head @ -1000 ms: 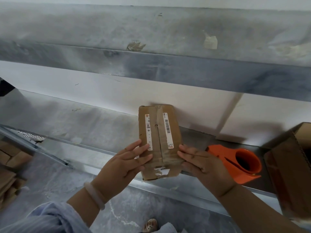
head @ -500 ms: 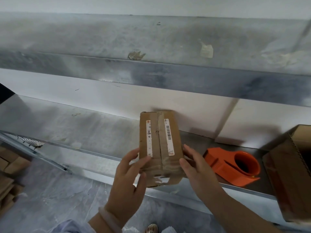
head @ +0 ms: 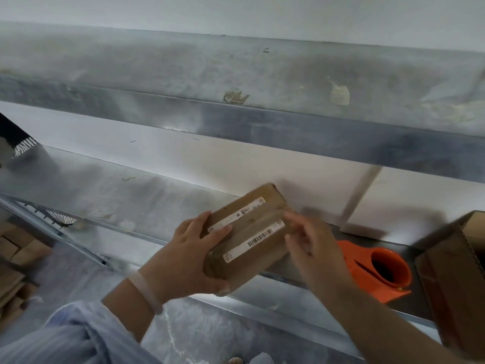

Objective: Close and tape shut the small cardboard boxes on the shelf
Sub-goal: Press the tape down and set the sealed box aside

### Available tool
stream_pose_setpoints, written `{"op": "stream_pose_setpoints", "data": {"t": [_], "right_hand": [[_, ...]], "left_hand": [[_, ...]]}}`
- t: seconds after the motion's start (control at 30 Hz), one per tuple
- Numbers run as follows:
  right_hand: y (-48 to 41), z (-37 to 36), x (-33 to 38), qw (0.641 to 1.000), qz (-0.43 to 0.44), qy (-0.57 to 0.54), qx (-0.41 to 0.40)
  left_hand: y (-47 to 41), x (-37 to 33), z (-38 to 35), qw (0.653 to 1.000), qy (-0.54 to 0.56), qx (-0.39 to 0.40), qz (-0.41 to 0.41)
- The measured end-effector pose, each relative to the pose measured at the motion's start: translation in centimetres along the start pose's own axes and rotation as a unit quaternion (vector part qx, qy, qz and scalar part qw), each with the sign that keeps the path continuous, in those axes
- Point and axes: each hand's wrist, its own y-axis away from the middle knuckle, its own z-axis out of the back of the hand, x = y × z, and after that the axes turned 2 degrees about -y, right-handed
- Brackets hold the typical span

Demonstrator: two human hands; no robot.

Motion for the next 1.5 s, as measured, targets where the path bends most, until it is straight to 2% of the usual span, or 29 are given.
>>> {"op": "stream_pose_setpoints", "data": {"t": [0.07, 0.1, 0.17, 0.23, 0.27, 0.33, 0.4, 0.47, 0.53, 0.6, 0.7, 0.77, 0.87, 0.97, 1.13, 1.27, 1.37, 1.5], "right_hand": [[-1.9, 1.0, -0.3, 0.998, 0.015, 0.063, -0.008], [-2.7, 1.3, -0.5, 0.994, 0.013, 0.107, 0.017], [-3.8, 1.3, -0.9, 0.981, -0.009, 0.173, 0.092], [-3.9, 1.1, -1.4, 0.977, -0.036, 0.165, 0.133], [-3.6, 1.0, -1.6, 0.979, -0.043, 0.152, 0.128], [-3.0, 0.7, -1.9, 0.983, -0.047, 0.153, 0.094], [-2.3, 0.5, -1.7, 0.982, -0.040, 0.175, 0.057], [-1.4, 0.0, -1.5, 0.986, -0.024, 0.162, 0.023], [-0.5, -0.4, -1.5, 0.991, -0.017, 0.132, 0.003], [-0.2, -0.3, -1.4, 0.994, -0.018, 0.110, -0.011], [-1.3, 0.4, -1.5, 0.994, -0.025, 0.097, -0.052], [-2.5, 1.0, -1.5, 0.992, -0.047, 0.117, -0.029], [-3.7, 1.3, -1.5, 0.990, -0.127, 0.048, 0.028], [-3.5, 1.3, -2.0, 0.987, -0.162, -0.009, 0.008], [-1.8, 0.9, -1.9, 0.980, -0.183, -0.064, -0.044], [-0.1, 0.6, -1.4, 0.987, -0.148, -0.069, -0.008], [1.4, 0.4, -1.4, 0.991, -0.121, -0.059, 0.025], [2.7, -0.2, -1.6, 0.991, -0.126, -0.047, 0.009]], "left_hand": [[-0.5, 1.3, 0.6, 0.998, -0.004, 0.027, -0.049], [-0.8, 1.8, 0.8, 0.997, 0.005, 0.022, -0.071], [-1.4, 2.4, 0.8, 0.991, 0.027, -0.050, -0.120], [-1.8, 2.8, 0.3, 0.977, 0.032, -0.158, -0.141], [-1.9, 3.1, -0.2, 0.972, 0.040, -0.200, -0.119], [-2.1, 3.3, -1.1, 0.965, 0.093, -0.245, -0.021], [-2.4, 3.2, -2.4, 0.944, 0.185, -0.260, 0.080], [-3.0, 2.6, -3.1, 0.908, 0.307, -0.246, 0.147], [-3.5, 2.0, -3.4, 0.860, 0.417, -0.239, 0.173], [-3.8, 1.7, -3.1, 0.828, 0.466, -0.246, 0.190], [-4.4, 1.7, -2.2, 0.832, 0.468, -0.228, 0.191], [-4.9, 1.4, -1.7, 0.839, 0.462, -0.219, 0.188], [-5.6, 0.8, -1.5, 0.809, 0.473, -0.275, 0.215], [-4.8, -1.2, -2.5, 0.790, 0.476, -0.303, 0.242], [-2.4, -6.1, -6.5, 0.804, 0.532, -0.240, 0.115], [-1.3, -6.7, -7.4, 0.833, 0.516, -0.189, 0.060], [-0.9, -5.8, -6.8, 0.862, 0.469, -0.191, 0.021], [-0.9, -4.4, -6.5, 0.872, 0.447, -0.201, -0.018]]}}
